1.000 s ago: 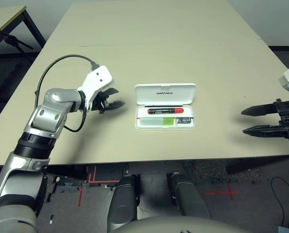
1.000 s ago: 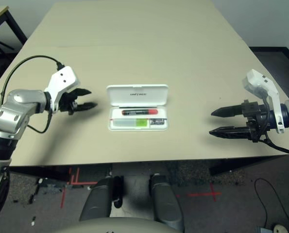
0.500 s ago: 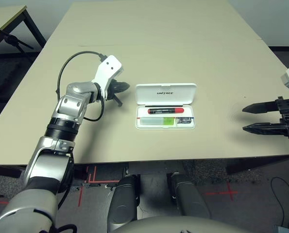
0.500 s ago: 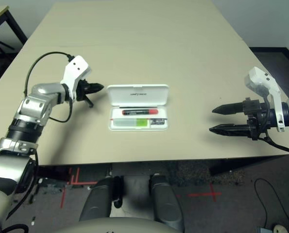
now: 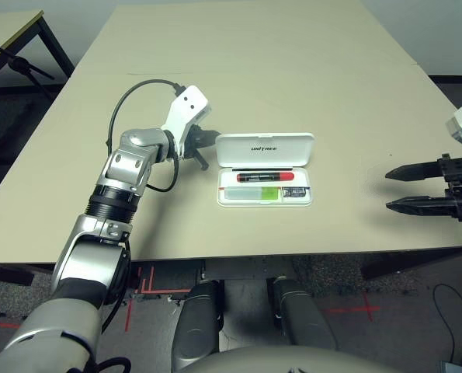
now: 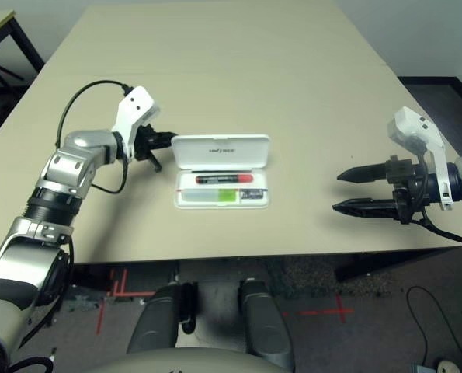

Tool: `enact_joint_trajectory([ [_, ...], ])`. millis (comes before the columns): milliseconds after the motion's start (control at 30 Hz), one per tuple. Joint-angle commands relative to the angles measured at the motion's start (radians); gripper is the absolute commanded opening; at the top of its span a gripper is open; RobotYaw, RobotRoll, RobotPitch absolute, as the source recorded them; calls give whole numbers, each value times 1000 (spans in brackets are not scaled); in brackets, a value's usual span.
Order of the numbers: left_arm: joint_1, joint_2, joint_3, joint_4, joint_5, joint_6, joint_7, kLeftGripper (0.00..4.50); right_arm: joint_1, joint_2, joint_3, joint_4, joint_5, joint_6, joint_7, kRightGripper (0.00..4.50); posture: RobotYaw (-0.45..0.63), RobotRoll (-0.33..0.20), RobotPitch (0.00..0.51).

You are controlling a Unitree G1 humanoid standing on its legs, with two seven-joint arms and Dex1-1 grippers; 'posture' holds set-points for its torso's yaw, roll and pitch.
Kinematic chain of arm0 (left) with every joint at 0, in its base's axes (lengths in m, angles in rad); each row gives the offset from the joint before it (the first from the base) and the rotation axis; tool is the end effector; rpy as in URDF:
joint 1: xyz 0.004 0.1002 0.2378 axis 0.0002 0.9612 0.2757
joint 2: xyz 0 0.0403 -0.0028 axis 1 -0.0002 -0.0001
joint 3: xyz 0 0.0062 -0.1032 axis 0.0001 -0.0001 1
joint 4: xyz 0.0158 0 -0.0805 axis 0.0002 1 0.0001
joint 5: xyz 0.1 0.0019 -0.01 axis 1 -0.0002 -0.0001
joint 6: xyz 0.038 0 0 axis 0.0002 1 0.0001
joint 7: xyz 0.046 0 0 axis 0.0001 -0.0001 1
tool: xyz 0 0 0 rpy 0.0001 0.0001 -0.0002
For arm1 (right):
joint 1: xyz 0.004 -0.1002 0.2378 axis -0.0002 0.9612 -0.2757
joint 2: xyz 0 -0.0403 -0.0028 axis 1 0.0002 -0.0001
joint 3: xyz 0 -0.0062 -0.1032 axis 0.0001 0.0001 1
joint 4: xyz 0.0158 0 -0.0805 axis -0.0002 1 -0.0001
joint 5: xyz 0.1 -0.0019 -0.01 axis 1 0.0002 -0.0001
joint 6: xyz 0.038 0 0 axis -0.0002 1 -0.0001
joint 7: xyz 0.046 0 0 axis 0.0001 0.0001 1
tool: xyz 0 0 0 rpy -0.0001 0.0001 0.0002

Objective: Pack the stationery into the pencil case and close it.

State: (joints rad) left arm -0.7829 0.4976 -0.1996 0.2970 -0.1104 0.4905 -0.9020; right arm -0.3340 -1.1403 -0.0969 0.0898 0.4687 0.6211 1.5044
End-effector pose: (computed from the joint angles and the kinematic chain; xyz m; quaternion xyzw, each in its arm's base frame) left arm 0.3246 0.1854 0.1832 0.2037 0.1198 -0.4379 0.8674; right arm 0.2321 -0.3390 0.2180 -0.1157 0.2775 0.5209 0.7989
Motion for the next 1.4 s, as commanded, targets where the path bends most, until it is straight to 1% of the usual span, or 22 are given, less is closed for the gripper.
enact_joint_trajectory([
  [33,22,22,-59,-63,28,19,-50,21,-5,3,10,1,-5,-11,-4,4500,-100,0,114],
  [333,22,47,-162,-174,70,23,-131,21,-4,13,20,4,-11,-22,-12,4500,-102,0,113],
  [600,51,65,-220,-271,83,48,-182,21,4,24,31,4,-18,-33,-21,4500,-102,0,114],
  [1033,85,45,-297,-296,97,76,-201,21,-12,44,67,22,-53,-58,-27,4500,-97,0,115],
  [1400,93,19,-341,-245,131,55,-203,21,-2,58,68,21,-72,-67,-35,4500,-108,0,113],
])
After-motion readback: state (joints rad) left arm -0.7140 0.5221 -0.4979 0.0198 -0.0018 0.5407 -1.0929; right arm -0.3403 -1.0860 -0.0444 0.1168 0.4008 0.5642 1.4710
